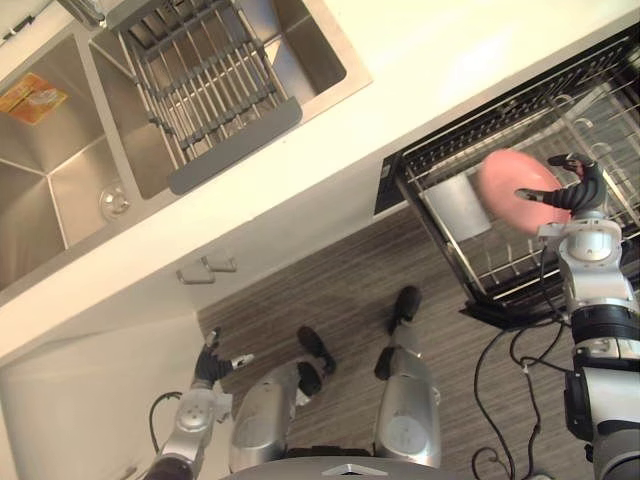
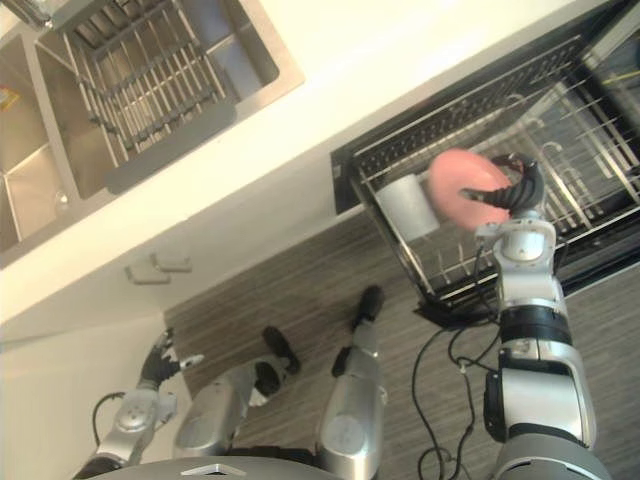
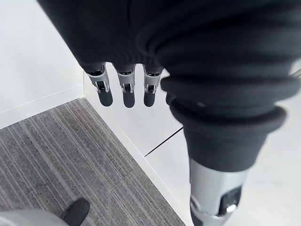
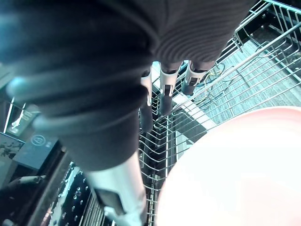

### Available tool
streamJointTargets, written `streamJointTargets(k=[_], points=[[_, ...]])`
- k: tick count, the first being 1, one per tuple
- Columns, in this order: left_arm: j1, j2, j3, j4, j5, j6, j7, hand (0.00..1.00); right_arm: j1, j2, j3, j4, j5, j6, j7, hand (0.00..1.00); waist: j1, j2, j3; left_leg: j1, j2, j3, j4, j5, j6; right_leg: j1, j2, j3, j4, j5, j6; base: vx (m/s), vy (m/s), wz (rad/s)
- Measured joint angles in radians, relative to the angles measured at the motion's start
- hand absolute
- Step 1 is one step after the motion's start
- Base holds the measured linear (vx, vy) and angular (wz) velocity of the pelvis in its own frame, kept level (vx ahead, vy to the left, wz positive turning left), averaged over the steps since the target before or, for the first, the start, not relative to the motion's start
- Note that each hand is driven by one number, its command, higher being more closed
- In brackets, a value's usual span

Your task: Walk over to the sink, pick up the cup, carry it to the dishwasher, place the cup inside the dishwasher, then close the dishwasher door

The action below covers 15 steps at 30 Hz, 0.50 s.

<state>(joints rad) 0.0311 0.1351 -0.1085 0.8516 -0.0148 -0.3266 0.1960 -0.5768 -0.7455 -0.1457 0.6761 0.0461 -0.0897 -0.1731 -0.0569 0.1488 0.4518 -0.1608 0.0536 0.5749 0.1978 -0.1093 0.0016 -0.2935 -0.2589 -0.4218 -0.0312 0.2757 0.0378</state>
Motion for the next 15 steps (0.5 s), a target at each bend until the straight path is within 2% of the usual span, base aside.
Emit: streamJointTargets(k=[4,11,13,15], points=[[0.010,-0.001,0.020,0.004,0.020,0.001,0.000,0.00,0.043,0.022,-0.059,-0.083,0.038,-0.017,0.020,0.00,-0.004,-0.033,-0.017,0.025,0.006,0.002,-0.008,-0.001,-0.005,0.021,0.006,-0.003,0.001,-0.013,-0.004,0.04,-0.009,-0.05],[0.021,-0.001,0.042,0.003,0.023,0.015,0.002,0.00,0.066,0.033,-0.152,-0.163,0.184,-0.021,0.041,0.00,-0.007,-0.050,-0.041,0.062,0.015,0.002,-0.014,-0.006,-0.016,0.053,0.021,-0.001,0.003,-0.012,-0.001,0.05,-0.004,-0.03],[0.021,-0.002,0.056,0.003,0.033,0.024,0.002,0.00,0.080,0.048,-0.186,-0.199,0.206,-0.022,0.039,0.00,-0.008,-0.059,-0.047,0.068,0.016,0.005,-0.018,-0.006,-0.017,0.056,0.023,0.000,0.003,-0.013,-0.001,0.03,0.000,-0.03],[0.022,-0.009,0.071,0.003,0.040,0.035,0.003,0.00,0.104,0.065,-0.237,-0.220,0.232,-0.011,-0.004,0.00,-0.012,-0.071,-0.053,0.086,0.017,0.006,-0.021,-0.007,-0.019,0.074,0.024,0.001,0.003,-0.015,0.001,0.00,0.000,0.00]])
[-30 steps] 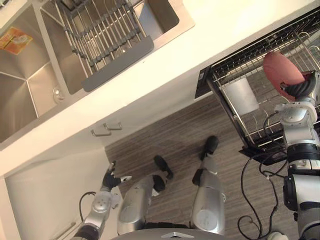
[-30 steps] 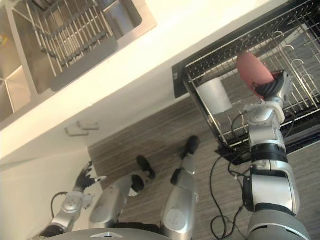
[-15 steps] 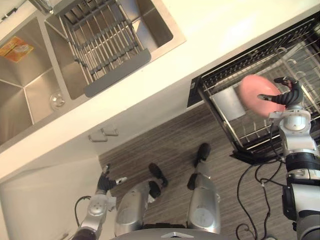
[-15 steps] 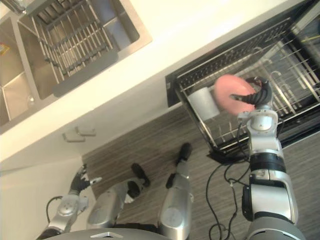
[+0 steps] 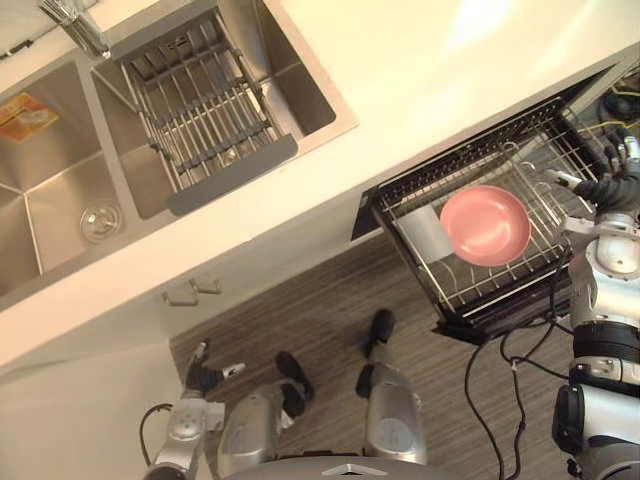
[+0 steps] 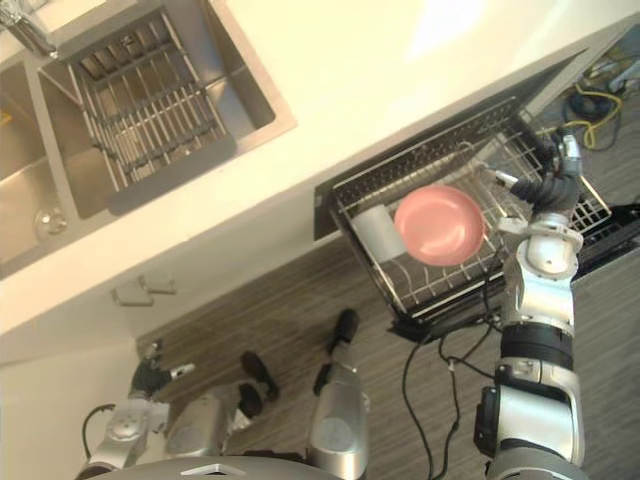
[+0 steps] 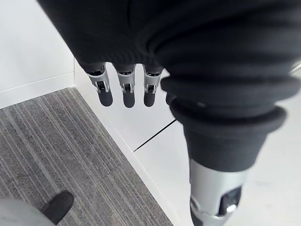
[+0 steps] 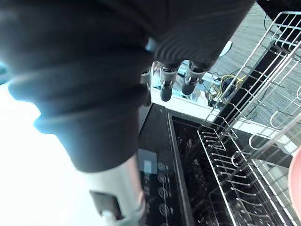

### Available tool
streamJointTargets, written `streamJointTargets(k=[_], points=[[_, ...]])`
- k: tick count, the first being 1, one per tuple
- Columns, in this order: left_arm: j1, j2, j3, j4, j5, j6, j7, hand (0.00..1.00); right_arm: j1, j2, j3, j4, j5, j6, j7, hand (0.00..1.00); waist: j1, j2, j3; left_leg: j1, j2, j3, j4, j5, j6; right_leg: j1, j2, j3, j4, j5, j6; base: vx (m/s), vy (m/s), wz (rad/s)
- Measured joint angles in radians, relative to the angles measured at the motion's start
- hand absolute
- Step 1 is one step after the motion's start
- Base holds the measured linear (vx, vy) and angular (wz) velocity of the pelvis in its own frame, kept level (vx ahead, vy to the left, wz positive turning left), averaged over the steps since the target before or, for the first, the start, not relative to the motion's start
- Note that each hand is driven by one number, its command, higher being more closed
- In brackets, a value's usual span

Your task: Walk over to the sink, pick up the cup, carry it to the dishwasher, place the cup inside the dishwasher, then close the dishwasher door

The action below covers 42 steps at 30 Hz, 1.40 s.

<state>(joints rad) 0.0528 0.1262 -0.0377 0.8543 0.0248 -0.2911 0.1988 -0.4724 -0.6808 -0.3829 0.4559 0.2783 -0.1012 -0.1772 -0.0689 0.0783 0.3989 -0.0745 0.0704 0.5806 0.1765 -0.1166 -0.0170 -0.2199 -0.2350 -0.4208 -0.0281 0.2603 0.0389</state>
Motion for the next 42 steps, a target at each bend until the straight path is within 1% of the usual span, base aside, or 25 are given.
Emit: streamJointTargets(k=[1,3,5,8,9,11,13,15,17,18,19,21,23,25,26,28,29,31,32,33,37,39,40,41,42], points=[[0.001,-0.001,0.000,0.001,0.000,0.001,0.001,0.00,0.006,0.004,-0.016,0.000,0.007,0.005,-0.015,0.00,0.000,-0.002,-0.001,0.007,0.000,0.001,-0.001,-0.001,0.000,0.007,0.000,0.000,0.000,-0.001,0.001,0.00,0.000,0.00],[0.009,-0.007,0.002,0.000,0.000,0.006,0.008,0.00,0.046,0.008,-0.086,0.017,0.096,0.048,-0.065,0.00,0.001,-0.017,-0.010,0.020,0.006,0.009,0.011,-0.013,-0.004,0.016,0.001,0.002,0.008,-0.010,0.005,-0.01,0.008,-0.09],[0.020,-0.008,0.004,0.001,-0.001,0.010,0.012,0.00,0.074,0.010,-0.142,0.066,0.156,0.072,-0.092,0.00,-0.003,-0.032,-0.018,0.023,0.011,0.017,0.017,-0.022,-0.005,0.015,0.003,0.007,0.013,-0.018,0.006,0.01,0.008,-0.15],[0.025,-0.008,0.017,0.006,-0.003,0.021,0.014,0.00,0.131,0.016,-0.210,0.146,0.256,0.083,-0.104,0.00,-0.019,-0.048,-0.026,0.027,0.015,0.021,0.022,-0.028,-0.006,0.015,0.003,0.011,0.021,-0.024,0.006,0.01,0.009,-0.06],[0.024,-0.008,0.022,0.011,-0.004,0.023,0.014,0.00,0.148,0.021,-0.242,0.184,0.308,0.083,-0.124,1.00,-0.027,-0.049,-0.027,0.027,0.019,0.023,0.032,-0.034,-0.008,0.015,0.004,0.013,0.025,-0.026,0.005,0.01,0.011,-0.08],[0.023,-0.008,0.028,0.023,-0.004,0.024,0.014,0.00,0.162,0.031,-0.309,0.262,0.392,0.083,-0.140,1.00,-0.034,-0.049,-0.027,0.029,0.025,0.025,0.041,-0.040,-0.010,0.014,0.006,0.020,0.037,-0.035,0.005,0.01,0.007,-0.06],[0.022,-0.007,0.039,0.028,-0.007,0.030,0.014,0.00,0.203,0.074,-0.418,0.323,0.556,0.084,-0.138,1.00,-0.038,-0.049,-0.027,0.026,0.035,0.025,0.045,-0.043,-0.013,0.010,0.006,0.020,0.052,-0.051,0.000,0.00,0.000,0.00],[0.022,-0.007,0.038,0.030,-0.021,0.032,0.014,0.00,0.232,0.125,-0.483,0.349,0.653,0.087,-0.128,1.00,-0.038,-0.049,-0.027,0.023,0.039,0.028,0.039,-0.043,-0.020,0.009,0.007,0.019,0.054,-0.062,0.000,-0.01,-0.018,0.00],[0.017,-0.007,0.038,0.027,-0.022,0.033,0.012,0.00,0.273,0.195,-0.531,0.351,0.749,0.119,-0.080,1.00,-0.038,-0.042,-0.031,0.026,0.038,0.035,0.010,-0.036,-0.024,-0.003,0.007,0.016,0.068,-0.074,-0.003,0.00,-0.043,0.03],[0.016,-0.007,0.038,0.026,-0.022,0.033,0.011,0.00,0.277,0.207,-0.536,0.351,0.766,0.128,-0.063,1.00,-0.038,-0.039,-0.033,0.024,0.038,0.037,0.005,-0.033,-0.027,-0.012,0.006,0.017,0.077,-0.080,-0.004,0.03,-0.033,-0.02],[0.015,-0.007,0.037,0.023,-0.021,0.034,0.010,0.00,0.278,0.230,-0.540,0.351,0.796,0.147,-0.025,1.00,-0.037,-0.034,-0.034,0.023,0.037,0.050,-0.010,-0.025,-0.030,-0.029,0.005,0.020,0.092,-0.085,-0.009,0.04,-0.027,-0.01],[0.006,-0.008,0.035,0.019,-0.021,0.036,0.004,0.00,0.279,0.253,-0.545,0.351,0.837,0.177,0.033,1.00,-0.034,-0.019,-0.033,0.022,0.035,0.051,-0.028,-0.007,-0.034,-0.041,0.004,0.017,0.103,-0.089,-0.006,0.05,-0.021,0.03],[-0.010,-0.009,0.034,0.014,-0.021,0.037,-0.005,0.00,0.279,0.265,-0.548,0.351,0.856,0.205,0.077,1.00,-0.018,-0.003,-0.030,0.021,0.032,0.053,-0.045,0.007,-0.032,-0.061,0.000,0.018,0.129,-0.103,-0.007,0.05,-0.010,0.06],[-0.015,-0.009,0.023,-0.014,-0.021,0.042,-0.010,0.00,0.264,0.273,-0.549,0.356,0.855,0.227,0.112,1.00,-0.009,0.014,-0.025,0.023,0.027,0.047,-0.061,0.018,-0.033,-0.070,-0.006,0.011,0.148,-0.114,-0.006,0.07,-0.002,0.12],[-0.017,-0.009,0.006,-0.033,-0.021,0.045,-0.011,0.00,0.241,0.273,-0.543,0.375,0.855,0.241,0.145,1.00,0.007,0.026,-0.026,0.022,0.023,0.046,-0.063,0.024,-0.034,-0.084,-0.009,0.010,0.162,-0.120,-0.006,0.06,0.005,0.10],[-0.018,-0.010,-0.017,-0.053,-0.021,0.053,-0.014,0.00,0.201,0.273,-0.525,0.407,0.847,0.251,0.180,1.00,0.014,0.039,-0.020,0.021,0.015,0.044,-0.082,0.038,-0.034,-0.094,-0.016,0.006,0.174,-0.127,-0.005,0.04,0.003,0.11],[-0.018,-0.010,-0.025,-0.056,-0.022,0.055,-0.015,0.00,0.186,0.271,-0.524,0.422,0.839,0.250,0.188,1.00,0.014,0.044,-0.017,0.021,0.011,0.040,-0.091,0.043,-0.033,-0.097,-0.020,0.003,0.182,-0.132,-0.004,0.01,0.000,0.21],[-0.012,-0.011,-0.058,-0.059,-0.022,0.060,-0.019,0.00,0.164,0.255,-0.499,0.454,0.788,0.243,0.226,1.00,0.014,0.069,-0.003,0.023,0.002,0.024,-0.111,0.056,-0.031,-0.098,-0.029,-0.008,0.193,-0.140,-0.002,0.00,-0.001,0.19],[-0.010,-0.011,-0.062,-0.059,-0.022,0.066,-0.019,0.00,0.164,0.247,-0.484,0.460,0.773,0.240,0.239,1.00,0.013,0.073,0.000,0.023,0.001,0.023,-0.115,0.058,-0.031,-0.098,-0.029,-0.009,0.193,-0.140,-0.002,-0.01,-0.001,0.06],[-0.007,-0.011,-0.073,-0.059,-0.023,0.077,-0.019,0.00,0.163,0.223,-0.446,0.468,0.736,0.240,0.257,1.00,0.012,0.078,0.003,0.024,-0.004,0.020,-0.125,0.064,-0.029,-0.100,-0.032,-0.011,0.193,-0.140,-0.001,-0.02,0.001,0.05],[-0.007,-0.010,-0.114,-0.063,-0.024,0.084,-0.028,0.00,0.116,0.126,-0.299,0.538,0.626,0.240,0.277,1.00,0.008,0.087,0.008,0.019,-0.013,0.000,-0.128,0.073,-0.021,-0.098,-0.042,-0.027,0.193,-0.138,-0.003,-0.04,-0.007,0.07],[-0.004,-0.011,-0.124,-0.069,-0.024,0.089,-0.029,0.00,0.069,0.103,-0.233,0.574,0.585,0.241,0.279,1.00,0.009,0.089,0.010,0.012,-0.013,-0.011,-0.128,0.079,-0.020,-0.097,-0.043,-0.035,0.191,-0.136,-0.007,-0.06,-0.036,0.13],[-0.001,-0.011,-0.130,-0.079,-0.024,0.094,-0.029,0.00,0.031,0.086,-0.179,0.598,0.566,0.244,0.279,1.00,0.009,0.095,0.012,0.004,-0.012,-0.021,-0.128,0.083,-0.018,-0.096,-0.046,-0.047,0.189,-0.135,-0.008,-0.07,-0.048,0.18],[-0.002,-0.011,-0.135,-0.084,-0.024,0.095,-0.030,0.00,0.012,0.076,-0.158,0.605,0.543,0.245,0.279,1.00,0.009,0.101,0.015,0.002,-0.013,-0.028,-0.129,0.086,-0.018,-0.094,-0.048,-0.057,0.190,-0.134,-0.010,-0.08,-0.051,0.26],[-0.001,-0.012,-0.146,-0.093,-0.029,0.095,-0.030,0.00,-0.036,0.053,-0.116,0.625,0.498,0.254,0.278,1.00,0.010,0.112,0.020,-0.003,-0.014,-0.040,-0.132,0.095,-0.015,-0.091,-0.053,-0.071,0.191,-0.134,-0.013,-0.09,-0.051,0.33]])
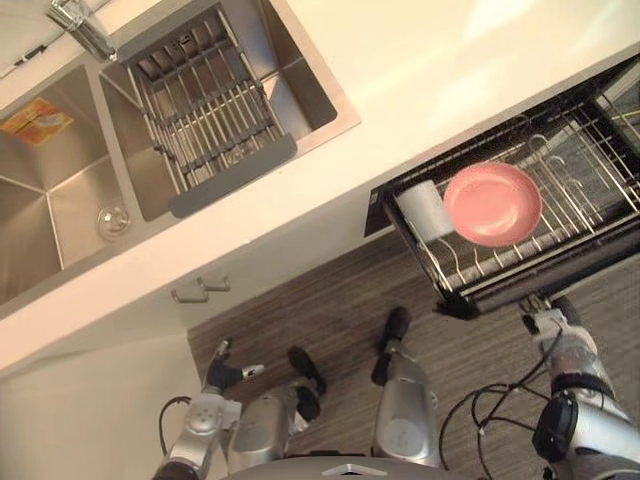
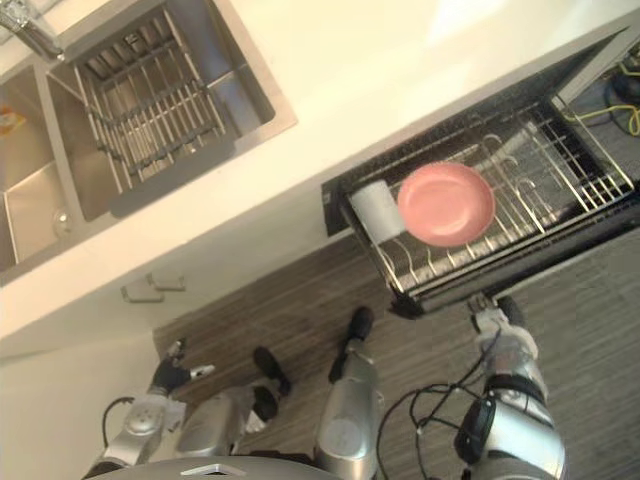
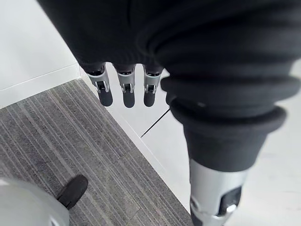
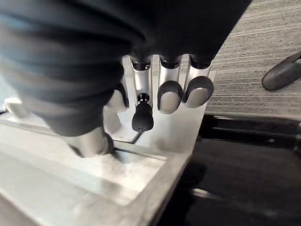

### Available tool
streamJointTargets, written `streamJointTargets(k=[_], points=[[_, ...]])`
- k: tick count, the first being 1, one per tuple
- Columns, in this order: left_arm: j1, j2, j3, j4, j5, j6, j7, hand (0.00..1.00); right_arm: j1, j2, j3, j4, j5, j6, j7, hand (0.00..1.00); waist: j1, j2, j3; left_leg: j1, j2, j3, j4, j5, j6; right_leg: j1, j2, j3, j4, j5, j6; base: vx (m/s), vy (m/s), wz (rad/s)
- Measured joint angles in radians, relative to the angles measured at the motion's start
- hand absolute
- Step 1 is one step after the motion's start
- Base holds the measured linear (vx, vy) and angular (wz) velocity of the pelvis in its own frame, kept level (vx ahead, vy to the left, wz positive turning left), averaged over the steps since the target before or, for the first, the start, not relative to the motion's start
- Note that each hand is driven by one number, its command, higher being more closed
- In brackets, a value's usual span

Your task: Walk over to the sink, pick up the cup, carry it to the dishwasher, place the cup inside the dishwasher, then close the dishwasher door

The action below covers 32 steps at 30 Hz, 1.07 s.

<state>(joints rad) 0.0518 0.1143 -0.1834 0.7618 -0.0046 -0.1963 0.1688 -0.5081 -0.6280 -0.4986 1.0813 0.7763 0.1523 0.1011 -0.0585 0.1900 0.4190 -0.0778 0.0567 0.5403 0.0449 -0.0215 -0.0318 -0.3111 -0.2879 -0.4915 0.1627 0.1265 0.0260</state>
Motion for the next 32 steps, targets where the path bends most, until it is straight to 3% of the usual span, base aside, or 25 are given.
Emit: streamJointTargets(k=[4,6,12,14,15,16,25,27,29,30,31,32], points=[[0.000,-0.021,-0.017,-0.003,-0.031,0.001,0.000,0.00,-0.189,-0.071,0.145,0.033,-0.094,0.028,-0.019,1.00,0.015,0.050,0.022,-0.012,-0.011,-0.039,-0.033,0.041,-0.001,0.002,-0.018,-0.053,0.005,0.005,-0.014,-0.09,-0.054,0.31],[0.000,-0.036,-0.018,-0.006,-0.060,0.001,0.001,0.00,-0.317,-0.129,0.223,0.080,-0.148,0.040,-0.052,1.00,0.047,0.084,0.024,-0.034,-0.014,-0.067,-0.042,0.060,0.004,-0.010,-0.028,-0.080,0.019,0.002,-0.026,-0.11,-0.073,0.36],[0.028,-0.033,-0.014,-0.002,-0.167,0.000,-0.015,0.00,-0.567,-0.158,0.376,0.128,-0.224,0.043,-0.080,1.00,0.114,0.089,0.020,-0.084,-0.011,-0.158,-0.104,0.141,-0.014,-0.055,-0.038,-0.147,0.066,-0.031,-0.065,-0.08,-0.080,0.34],[0.047,-0.036,-0.014,-0.001,-0.168,-0.007,-0.031,0.00,-0.565,-0.180,0.403,0.119,-0.235,0.036,-0.079,1.00,0.113,0.089,0.020,-0.087,-0.013,-0.164,-0.107,0.153,-0.012,-0.060,-0.046,-0.152,0.081,-0.037,-0.068,-0.06,-0.030,0.14],[0.054,-0.036,-0.008,-0.002,-0.168,-0.020,-0.032,0.00,-0.566,-0.176,0.416,0.102,-0.235,0.010,-0.079,1.00,0.113,0.089,0.020,-0.088,-0.014,-0.164,-0.112,0.154,-0.014,-0.066,-0.049,-0.149,0.088,-0.038,-0.069,-0.05,-0.021,0.00],[0.056,-0.036,0.001,-0.003,-0.168,-0.027,-0.032,0.00,-0.567,-0.176,0.417,0.103,-0.236,0.000,-0.083,0.00,0.110,0.089,0.020,-0.088,-0.014,-0.166,-0.118,0.157,-0.018,-0.069,-0.049,-0.150,0.092,-0.039,-0.072,-0.05,-0.027,0.01],[0.061,-0.041,0.034,-0.008,-0.169,-0.043,-0.047,0.00,-0.483,-0.169,0.359,-0.055,-0.290,-0.060,-0.091,0.00,0.097,0.083,0.024,-0.075,0.012,-0.178,-0.118,0.169,-0.028,-0.051,-0.017,-0.157,0.083,-0.048,-0.085,-0.01,-0.041,-0.02],[0.061,-0.044,0.066,-0.002,-0.177,-0.041,-0.048,0.00,-0.307,-0.114,0.242,-0.208,-0.263,-0.142,-0.108,0.00,0.094,0.071,0.033,-0.042,0.033,-0.161,-0.117,0.171,-0.031,-0.010,0.010,-0.162,0.058,-0.049,-0.085,0.05,-0.043,-0.11],[0.059,-0.043,0.118,0.002,-0.191,-0.041,-0.047,0.00,-0.148,-0.024,0.150,-0.325,-0.193,-0.230,-0.139,0.00,0.077,0.042,0.053,-0.015,0.050,-0.149,-0.117,0.166,-0.037,0.027,0.037,-0.163,0.027,-0.048,-0.082,0.06,-0.035,-0.16],[0.059,-0.042,0.135,0.006,-0.192,-0.041,-0.047,0.00,-0.105,0.007,0.132,-0.340,-0.175,-0.256,-0.145,0.00,0.070,0.031,0.059,-0.007,0.055,-0.144,-0.118,0.164,-0.040,0.038,0.046,-0.164,0.018,-0.047,-0.081,0.07,-0.040,-0.19],[0.059,-0.039,0.162,0.021,-0.203,-0.038,-0.047,0.00,-0.019,0.075,0.116,-0.359,-0.148,-0.286,-0.157,0.00,0.058,0.003,0.058,0.000,0.065,-0.131,-0.118,0.160,-0.046,0.045,0.061,-0.163,0.003,-0.046,-0.079,0.07,-0.030,-0.19],[0.057,-0.036,0.171,0.032,-0.209,-0.034,-0.047,0.00,0.021,0.112,0.108,-0.359,-0.146,-0.291,-0.160,0.00,0.053,-0.012,0.057,0.006,0.070,-0.126,-0.117,0.156,-0.051,0.051,0.069,-0.159,-0.006,-0.044,-0.077,0.06,-0.020,-0.15]])
